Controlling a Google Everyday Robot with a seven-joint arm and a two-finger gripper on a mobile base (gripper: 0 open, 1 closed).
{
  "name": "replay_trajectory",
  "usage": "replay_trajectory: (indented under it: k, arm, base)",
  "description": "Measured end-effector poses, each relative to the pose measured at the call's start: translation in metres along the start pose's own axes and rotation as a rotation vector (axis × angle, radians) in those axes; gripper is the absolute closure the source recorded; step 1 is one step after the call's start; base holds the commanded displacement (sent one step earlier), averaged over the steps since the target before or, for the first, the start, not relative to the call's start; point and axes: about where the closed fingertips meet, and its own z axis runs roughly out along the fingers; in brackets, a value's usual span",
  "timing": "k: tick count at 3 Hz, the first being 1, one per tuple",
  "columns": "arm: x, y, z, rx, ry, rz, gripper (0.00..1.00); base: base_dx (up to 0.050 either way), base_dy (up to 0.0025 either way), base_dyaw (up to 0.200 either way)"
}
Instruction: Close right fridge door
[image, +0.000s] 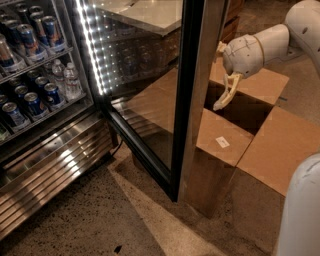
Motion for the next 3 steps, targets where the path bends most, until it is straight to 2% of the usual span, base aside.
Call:
replay_trajectory:
  k: [1, 2, 3]
  arm:
    - [-0.033, -0.002, 0.061, -0.124, -0.068, -0.09, 0.0]
    - [-0.035, 0.002, 0.06, -0.124, -0.068, -0.091, 0.0]
    - [-0.047, 0.005, 0.077, -0.167, -0.072, -0.137, 0.0]
  base:
    - [0.0, 0.0, 0.0]
    - [0.0, 0.0, 0.0]
    - [0.0, 0.0, 0.0]
